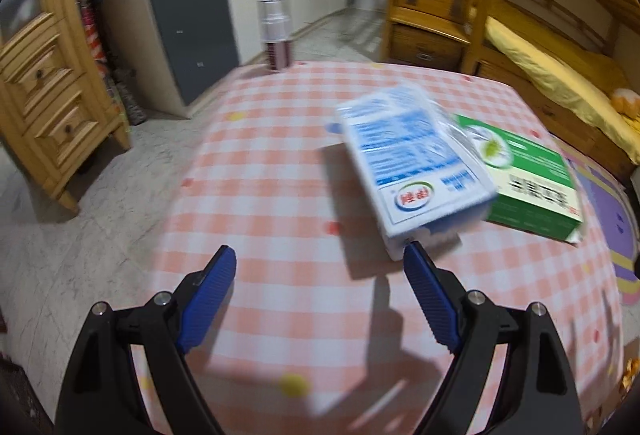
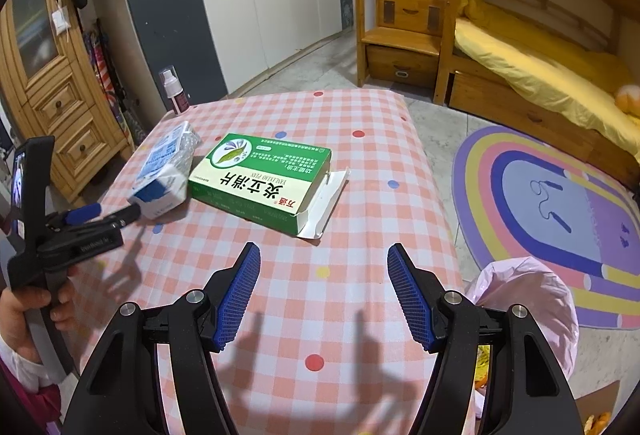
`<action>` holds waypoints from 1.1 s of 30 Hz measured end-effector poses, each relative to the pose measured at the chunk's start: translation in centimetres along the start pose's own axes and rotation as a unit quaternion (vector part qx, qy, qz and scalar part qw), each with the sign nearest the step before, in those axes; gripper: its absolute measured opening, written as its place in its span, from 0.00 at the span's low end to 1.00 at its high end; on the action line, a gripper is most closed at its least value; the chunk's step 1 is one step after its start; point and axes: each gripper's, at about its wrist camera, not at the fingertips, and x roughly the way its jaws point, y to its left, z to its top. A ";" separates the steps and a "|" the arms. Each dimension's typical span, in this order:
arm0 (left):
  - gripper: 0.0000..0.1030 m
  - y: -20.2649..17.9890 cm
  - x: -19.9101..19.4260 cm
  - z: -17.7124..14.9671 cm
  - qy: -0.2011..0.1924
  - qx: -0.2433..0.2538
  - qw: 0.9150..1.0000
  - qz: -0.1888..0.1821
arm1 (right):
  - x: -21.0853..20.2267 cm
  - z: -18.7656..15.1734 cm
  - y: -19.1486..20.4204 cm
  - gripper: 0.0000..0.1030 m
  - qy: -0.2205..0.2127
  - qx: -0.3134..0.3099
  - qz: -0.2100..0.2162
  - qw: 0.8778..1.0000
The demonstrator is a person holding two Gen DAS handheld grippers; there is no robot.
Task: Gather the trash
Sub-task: 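Grasp the white milk carton with the left tool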
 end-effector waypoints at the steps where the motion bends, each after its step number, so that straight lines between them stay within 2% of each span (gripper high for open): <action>1: 0.81 0.5 0.0 0.1 0.000 -0.005 1.000 0.006 | 0.0 0.0 0.0 0.65 0.000 0.000 0.001 1.000; 3: 0.81 0.7 -0.6 0.1 -0.010 -0.006 1.000 -0.001 | 0.2 0.0 0.1 0.65 0.000 -0.001 0.004 1.000; 5: 0.89 -0.4 -1.1 -0.1 -0.017 0.023 0.999 -0.022 | 0.2 0.0 0.0 0.65 -0.001 -0.004 0.007 1.000; 7: 0.93 -1.6 -1.6 -0.3 -0.026 0.046 0.998 -0.036 | 0.3 -0.1 0.1 0.65 -0.002 -0.006 0.008 1.000; 11: 0.93 -3.5 -1.2 -0.1 -0.027 0.064 0.997 -0.038 | 0.5 0.0 -0.2 0.65 -0.002 -0.007 0.008 1.000; 15: 0.93 -3.6 0.3 1.0 -0.018 0.069 0.997 -0.031 | 0.6 0.0 -0.9 0.65 -0.003 -0.002 0.009 1.000; 19: 0.91 -3.8 0.9 2.0 -0.017 0.078 0.996 -0.044 | 1.0 0.0 -1.3 0.64 0.000 -0.001 0.012 1.000; 21: 0.82 -4.1 1.2 2.2 -0.014 0.085 0.995 -0.043 | 1.2 0.1 -1.3 0.62 -0.001 -0.002 0.014 1.000; 22: 0.71 -4.3 1.5 2.3 -0.010 0.089 0.995 -0.039 | 1.3 0.1 -1.3 0.55 -0.002 -0.003 0.017 1.000; 24: 0.69 -4.2 1.4 2.1 -0.013 0.084 0.996 -0.033 | 1.8 0.2 -1.1 0.49 0.000 -0.007 0.024 1.000; 26: 0.69 -3.9 0.7 1.8 -0.019 0.071 0.997 -0.039 | 2.5 0.4 -0.9 0.36 0.006 -0.010 0.032 0.999; 28: 0.69 -3.5 -0.2 1.3 -0.027 0.060 0.997 -0.037 | 3.3 0.5 -0.9 0.30 0.012 -0.010 0.034 0.999; 33: 0.69 -2.3 -2.0 0.1 -0.032 0.039 0.998 -0.034 | 5.5 1.1 -1.0 0.30 0.025 0.002 0.036 0.999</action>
